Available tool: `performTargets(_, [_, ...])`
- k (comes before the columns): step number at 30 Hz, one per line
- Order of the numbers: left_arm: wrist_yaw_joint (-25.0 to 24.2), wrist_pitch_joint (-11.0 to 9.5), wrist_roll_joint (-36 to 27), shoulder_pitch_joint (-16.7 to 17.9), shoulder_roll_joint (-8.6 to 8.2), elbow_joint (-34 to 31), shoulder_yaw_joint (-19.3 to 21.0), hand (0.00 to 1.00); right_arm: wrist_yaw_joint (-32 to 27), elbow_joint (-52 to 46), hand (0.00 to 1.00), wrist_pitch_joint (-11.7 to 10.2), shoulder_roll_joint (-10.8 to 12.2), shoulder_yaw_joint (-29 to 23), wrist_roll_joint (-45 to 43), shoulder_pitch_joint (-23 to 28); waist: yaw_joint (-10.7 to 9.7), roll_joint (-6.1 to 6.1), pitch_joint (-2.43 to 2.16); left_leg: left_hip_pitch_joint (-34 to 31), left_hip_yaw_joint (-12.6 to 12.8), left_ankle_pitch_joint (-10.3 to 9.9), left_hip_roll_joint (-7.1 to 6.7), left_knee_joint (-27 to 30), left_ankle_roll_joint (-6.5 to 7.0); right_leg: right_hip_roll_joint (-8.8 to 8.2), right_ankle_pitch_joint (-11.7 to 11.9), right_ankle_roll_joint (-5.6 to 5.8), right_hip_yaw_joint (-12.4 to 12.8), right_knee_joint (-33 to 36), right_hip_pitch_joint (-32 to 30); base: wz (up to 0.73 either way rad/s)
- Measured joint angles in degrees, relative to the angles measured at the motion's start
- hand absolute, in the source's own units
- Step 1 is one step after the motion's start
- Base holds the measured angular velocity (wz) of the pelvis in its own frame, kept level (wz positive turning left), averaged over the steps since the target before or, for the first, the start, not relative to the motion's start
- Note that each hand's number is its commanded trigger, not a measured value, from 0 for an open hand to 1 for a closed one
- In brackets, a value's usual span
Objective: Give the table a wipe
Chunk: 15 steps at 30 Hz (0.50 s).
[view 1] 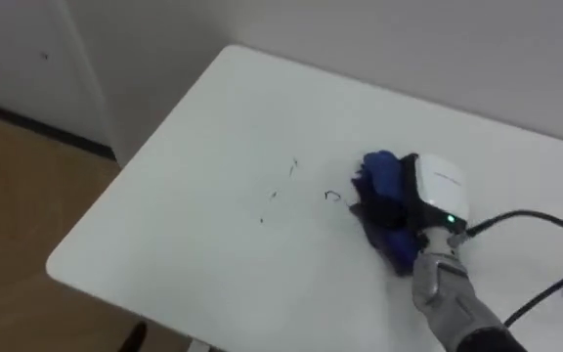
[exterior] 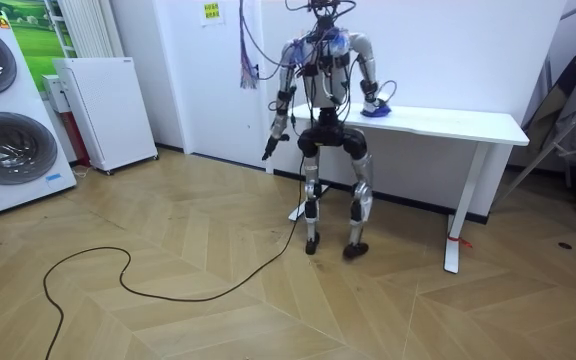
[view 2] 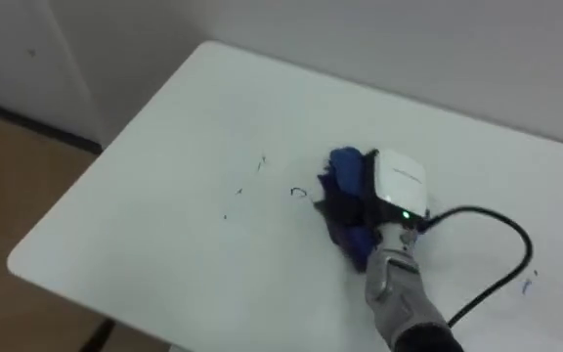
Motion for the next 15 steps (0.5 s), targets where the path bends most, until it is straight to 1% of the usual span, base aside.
performTargets(1, [0.66,-0.62,0.02,-0.02,1.03,-0.13,0.01,0.0,-1.86,1.11,1.0,0.04,-1.5,-0.89,1.64,1.83,-0.07,-0.01,-0.02,-0.28,1.5,-0.72,1.26,1.17,-0.2,-1.65,0.1,0.2,1.79,-0.66,-0.43,0.0])
performTargets(2, [1.0,-0.71,-0.04,-0.01,1.48,-0.11,-0.16,0.0,-2.45,1.63,1.0,0.12,-2.07,-1.46,2.46,2.4,-0.27,-0.11,-0.08,-0.54,1.67,-1.09,1.77,1.89,-0.22,-2.4,0.18,0.34,2.69,-1.8,-0.48,-0.07])
performTargets(3, [1.45,-0.69,-0.13,-0.08,2.25,-0.01,-0.13,0.0,-2.8,2.26,1.0,0.64,-2.53,-2.55,3.8,2.71,-0.49,-0.39,-0.24,-1.25,1.03,-1.81,2.44,3.46,-0.59,-3.18,0.33,0.57,4.9,-5.31,-0.05,0.0])
performTargets(4, [1.49,-0.69,-0.17,-0.17,2.97,-0.01,-0.18,0.0,-2.8,2.86,1.0,1.36,-2.45,-2.68,5.11,3.21,-1.03,-0.97,-0.6,-1.85,0.49,-2.35,3.27,4.65,-1.02,-3.26,0.82,1.31,7.02,-9.61,1.16,0.0])
performTargets(5, [1.48,-0.73,-0.16,-0.32,3.09,-0.01,-0.22,0.0,-2.69,3.08,1.0,1.55,-2.33,-2.68,5.13,3.39,-1.13,-1.33,-0.73,-2.03,-0.1,-2.58,3.46,5.09,-1.38,-3.26,1.13,1.69,7.41,-11.82,1.89,0.1])
performTargets(6, [1.49,-0.72,-0.14,-0.72,3.14,-0.46,-0.57,0.0,-2.11,3.1,1.0,1.56,-2.04,-2.59,5.07,3.47,-1.52,-1.82,-0.72,-2.66,-2.01,-3.07,3.79,6.24,-1.91,-3.38,2.17,1.96,7.23,-16.14,3.92,0.15])
performTargets(7, [1.47,-0.69,-0.15,-0.91,3.13,-0.85,-1.1,0.0,-1.83,2.82,1.0,1.55,-1.78,-2.6,5.08,3.41,-1.77,-2.01,-0.74,-3.22,-2.91,-3.31,3.95,6.93,-2.18,-3.34,2.69,2.11,7.02,-17.85,4.62,0.28])
performTargets(8, [1.41,-0.53,-0.14,-1.0,2.95,-2.04,-2.14,0.0,-1.22,2.29,1.0,1.64,-0.85,-2.62,5.09,2.9,-2.37,-2.59,-0.93,-4.27,-4.41,-3.64,4.34,7.96,-2.92,-3.26,3.85,2.27,6.66,-20.26,5.6,0.22])
performTargets(9, [1.18,-0.2,-0.23,-1.14,2.8,-3.46,-2.68,0.0,-0.21,1.48,1.0,1.9,0.1,-2.6,5.41,2.32,-2.26,-3.63,-0.93,-4.91,-4.41,-3.59,4.98,8.43,-3.73,-3.35,4.2,2.27,6.64,-20.43,5.59,0.1])
performTargets(10, [0.7,0.06,-0.61,-1.99,2.67,-3.76,-3.01,0.0,1.19,1.13,1.0,1.88,0.89,-2.34,5.66,1.26,-1.88,-4.37,-0.77,-5.05,-4.08,-3.56,5.98,8.8,-4.74,-3.02,4.81,2.0,6.36,-20.4,5.58,-0.1])
performTargets(11, [0.5,0.11,-0.95,-2.34,2.43,-3.75,-3.07,0.0,2.02,1.15,1.0,1.81,1.26,-2.28,5.62,0.54,-1.5,-4.51,-0.78,-5.0,-3.88,-3.54,6.7,8.92,-5.43,-2.75,5.13,1.82,5.81,-20.47,5.56,-0.25])
performTargets(12, [0.34,0.09,-1.53,-2.79,1.87,-3.74,-3.03,0.0,3.77,1.07,1.0,1.54,1.74,-2.21,5.03,-0.89,-0.9,-4.54,-0.79,-4.81,-3.65,-3.34,8.04,8.84,-6.98,-1.99,5.29,1.87,5.05,-20.45,5.49,-0.28])
performTargets(13, [0.26,-0.07,-2.1,-2.84,1.56,-3.76,-2.98,0.0,4.97,0.89,1.0,1.22,2.08,-2.02,3.92,-2.11,-0.92,-4.57,-0.78,-4.59,-3.99,-2.68,9.18,8.29,-8.72,-0.87,5.25,1.83,5.06,-20.52,5.35,-0.22])
performTargets(14, [0.26,-0.09,-2.04,-2.68,1.38,-3.86,-2.9,0.0,5.45,0.68,1.0,1.0,2.12,-2.02,2.78,-2.17,-1.05,-4.57,-0.78,-4.57,-4.33,-2.15,9.69,7.7,-9.7,-0.08,5.18,1.73,4.82,-20.54,5.2,0.0])
performTargets(15, [0.27,-0.13,-2.15,-2.01,1.05,-4.71,-2.59,0.0,5.87,-0.4,1.0,0.84,2.05,-2.31,0.83,-2.47,-1.54,-4.6,-0.8,-4.58,-5.24,-0.93,10.57,6.1,-11.77,1.73,5.25,1.37,4.17,-20.25,4.99,0.19])
